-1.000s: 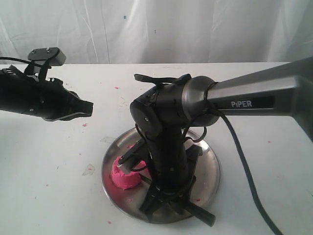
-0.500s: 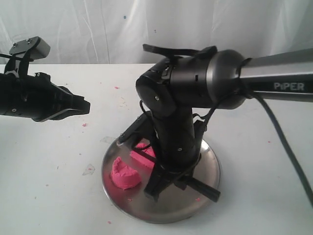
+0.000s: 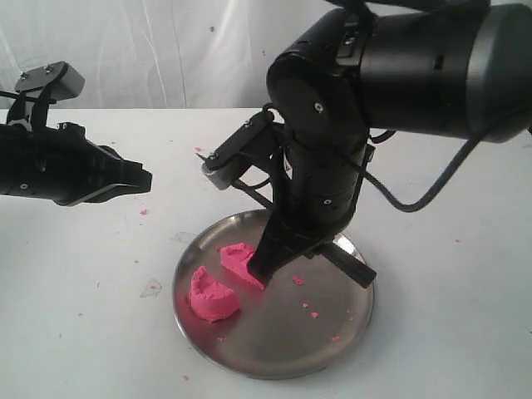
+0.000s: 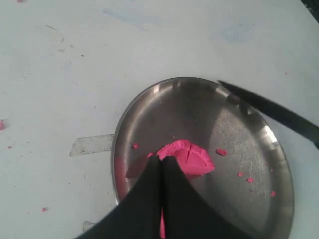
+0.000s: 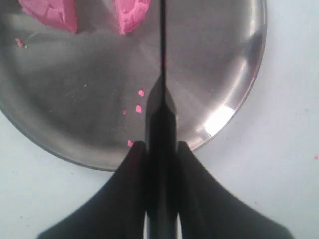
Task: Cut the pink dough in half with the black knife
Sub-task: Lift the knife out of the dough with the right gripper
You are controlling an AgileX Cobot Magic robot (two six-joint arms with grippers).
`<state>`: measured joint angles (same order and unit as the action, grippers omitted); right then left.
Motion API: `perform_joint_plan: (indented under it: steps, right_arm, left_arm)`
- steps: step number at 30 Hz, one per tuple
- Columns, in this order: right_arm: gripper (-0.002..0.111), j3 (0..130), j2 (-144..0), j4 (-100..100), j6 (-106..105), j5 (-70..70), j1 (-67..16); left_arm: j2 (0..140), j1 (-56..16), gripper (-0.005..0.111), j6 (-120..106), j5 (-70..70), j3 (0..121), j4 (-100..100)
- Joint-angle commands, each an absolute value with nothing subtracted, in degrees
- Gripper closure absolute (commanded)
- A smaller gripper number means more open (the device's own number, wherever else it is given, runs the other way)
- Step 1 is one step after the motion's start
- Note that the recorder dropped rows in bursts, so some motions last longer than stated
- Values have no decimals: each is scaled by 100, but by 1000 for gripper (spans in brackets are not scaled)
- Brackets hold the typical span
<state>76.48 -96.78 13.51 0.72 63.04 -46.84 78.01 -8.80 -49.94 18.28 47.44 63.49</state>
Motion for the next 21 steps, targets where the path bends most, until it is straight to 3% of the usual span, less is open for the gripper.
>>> perform_joint_plan:
  steps: [1, 15, 21]
  right_arm:
    - [108, 7661, -9395, 1351, 308, 6214, -4682]
    - [108, 7126, -8480, 1072, 528, 5685, -4657]
    - [108, 6360, -7981, -206, 274, 4698, -4109]
  left_arm:
    - [7728, -875, 107, -4980, 1866, 4717, 6419]
    - [7728, -875, 107, -4980, 1866, 4717, 6419]
    - [7728, -875, 107, -4990, 1866, 4717, 6419]
